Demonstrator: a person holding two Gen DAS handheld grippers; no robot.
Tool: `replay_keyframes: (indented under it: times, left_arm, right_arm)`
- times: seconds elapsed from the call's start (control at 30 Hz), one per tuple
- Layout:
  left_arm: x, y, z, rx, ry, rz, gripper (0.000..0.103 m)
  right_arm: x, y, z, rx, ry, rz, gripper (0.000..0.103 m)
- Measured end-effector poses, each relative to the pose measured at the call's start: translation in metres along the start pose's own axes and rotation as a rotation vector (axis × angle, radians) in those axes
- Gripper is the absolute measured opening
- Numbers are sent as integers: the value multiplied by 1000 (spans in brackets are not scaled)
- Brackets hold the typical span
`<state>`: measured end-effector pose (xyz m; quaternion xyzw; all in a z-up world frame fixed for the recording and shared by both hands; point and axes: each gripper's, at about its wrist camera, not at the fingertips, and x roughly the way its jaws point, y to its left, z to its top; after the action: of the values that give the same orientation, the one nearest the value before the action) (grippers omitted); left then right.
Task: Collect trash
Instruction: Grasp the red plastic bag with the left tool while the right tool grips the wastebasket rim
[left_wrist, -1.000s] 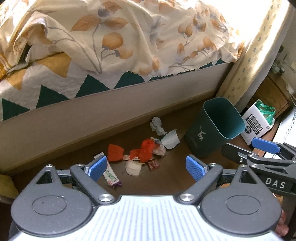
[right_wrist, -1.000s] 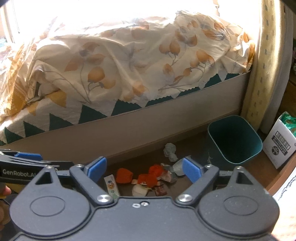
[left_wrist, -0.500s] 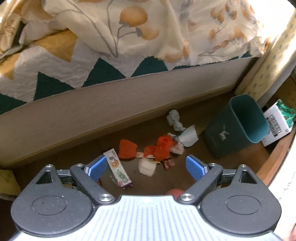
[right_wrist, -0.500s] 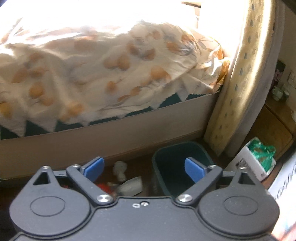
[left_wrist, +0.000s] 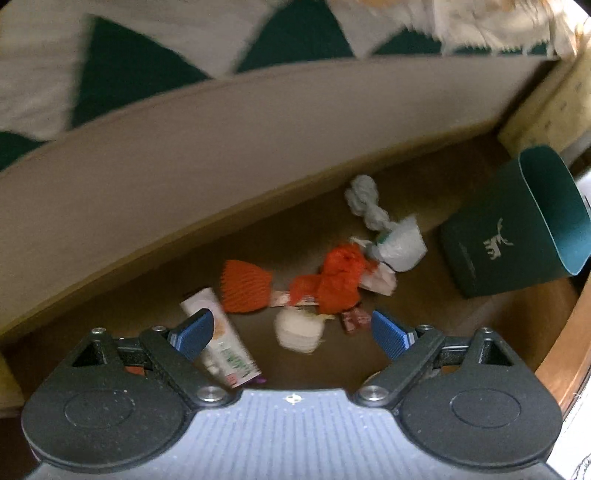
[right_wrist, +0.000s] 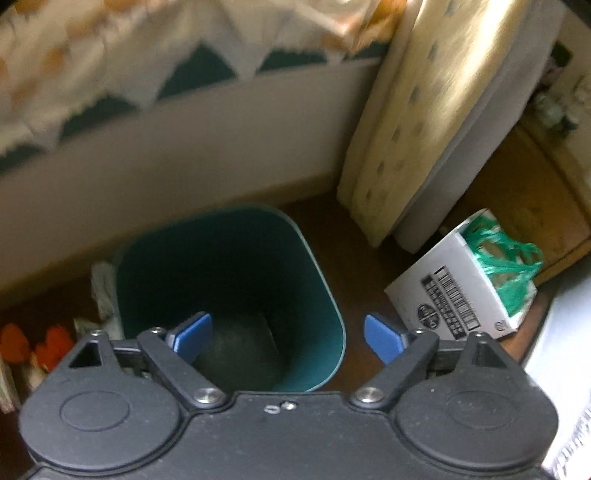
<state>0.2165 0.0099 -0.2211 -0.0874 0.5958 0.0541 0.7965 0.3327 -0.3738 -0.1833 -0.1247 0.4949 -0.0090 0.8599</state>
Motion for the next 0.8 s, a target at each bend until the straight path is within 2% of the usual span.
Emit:
replay_keyframes:
  times: [0.13,0.23,0.27,0.37,0.47,0.57,0.73,0.8]
  left_arm:
    - [50,-30,16,62,40,-19,93]
    - [83,-49,20,95,66,-41,93]
    - [92,-55,21,115,67,-40,93]
    - [116,-68,21,162,85,-42,93]
    - [143,-74,21,185,118,-38,93]
    - [170,-74,23,207,141,-22,93]
    - [207,-71,28,217,178,-31,93]
    - [224,-70,30,219,196,-26,93]
  right_arm:
    - [40,-9,9,-20,16,32,83]
    - [62,-14,17,-70,27,33,78]
    - [70,-15,19,-88,38,31,75]
    - [89,-20,27,-103,73,67,58]
    - [102,-17,32,-116,84,61,56]
    - [117,-13,33,-140,91,43,32]
    - [120,-12,35,-178,70,29,29]
    - [124,-12,38,-205,84,7,19]
